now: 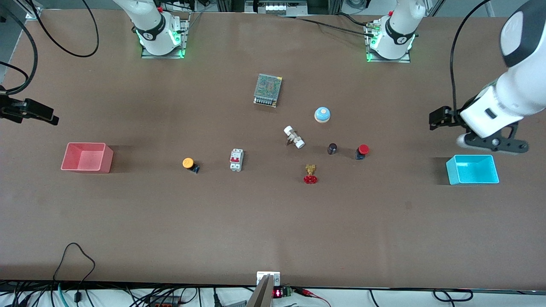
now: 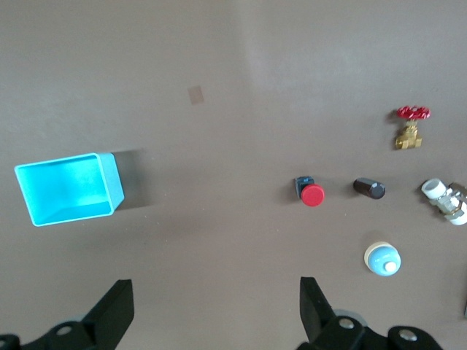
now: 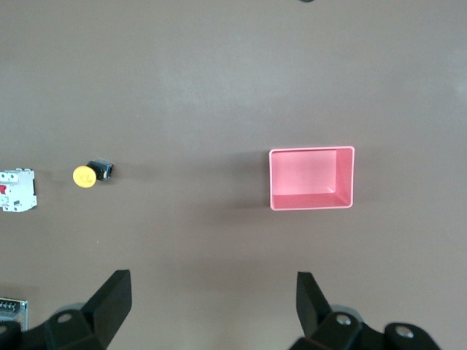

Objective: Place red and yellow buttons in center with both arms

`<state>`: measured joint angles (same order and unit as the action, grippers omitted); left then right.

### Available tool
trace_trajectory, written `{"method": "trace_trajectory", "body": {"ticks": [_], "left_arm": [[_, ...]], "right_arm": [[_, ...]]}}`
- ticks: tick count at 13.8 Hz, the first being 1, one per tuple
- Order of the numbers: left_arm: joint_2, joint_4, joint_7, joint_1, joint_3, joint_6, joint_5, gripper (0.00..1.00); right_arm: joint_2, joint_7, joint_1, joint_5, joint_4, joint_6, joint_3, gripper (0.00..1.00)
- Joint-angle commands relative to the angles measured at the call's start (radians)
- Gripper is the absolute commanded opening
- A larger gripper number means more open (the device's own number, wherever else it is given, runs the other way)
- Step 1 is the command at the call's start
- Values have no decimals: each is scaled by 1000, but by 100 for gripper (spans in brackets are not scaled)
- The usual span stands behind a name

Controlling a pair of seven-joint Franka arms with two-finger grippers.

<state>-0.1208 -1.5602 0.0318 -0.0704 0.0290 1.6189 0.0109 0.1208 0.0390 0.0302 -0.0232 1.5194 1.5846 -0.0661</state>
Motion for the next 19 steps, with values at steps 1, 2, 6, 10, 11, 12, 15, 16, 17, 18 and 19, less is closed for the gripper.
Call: {"method": "trace_trajectory", "body": {"ticks": [1,2,6,10,11,12,15,16,17,18,19], "left_arm": [[131,-141,14,-28,-24,100,-3,100],[139,-152,13,-26,-24,113,15,100],[152,-169,-47,-8,-17,111,30,100],[152,-164,-58,-17,-14,104,54,100],[152,-164,-55,-17,-14,104,52,100],[148,-162,-53,-17,-14,104,54,100],[136,-143,-55,-17,-15,105,54,100],[135,-141,-55,-17,-15,107,54,100],[132,-141,-56,-17,-15,108,54,100],[132,-141,-56,-12,-17,108,54,100],[132,-141,-55,-11,-17,107,54,100]], "right_arm": [[-73,1,10,11,87,25,15,100],[-81,2,11,12,93,25,15,100],[-159,7,8,17,208,106,18,100],[-187,1,13,19,203,40,14,100],[-187,-1,14,17,200,17,12,100],[-187,1,14,16,199,0,11,100],[-187,4,8,17,196,-2,19,100],[-187,4,10,17,193,0,19,100],[-188,4,10,17,188,2,17,100],[-190,4,11,17,182,2,17,100],[-190,4,10,17,180,0,17,100]]}}
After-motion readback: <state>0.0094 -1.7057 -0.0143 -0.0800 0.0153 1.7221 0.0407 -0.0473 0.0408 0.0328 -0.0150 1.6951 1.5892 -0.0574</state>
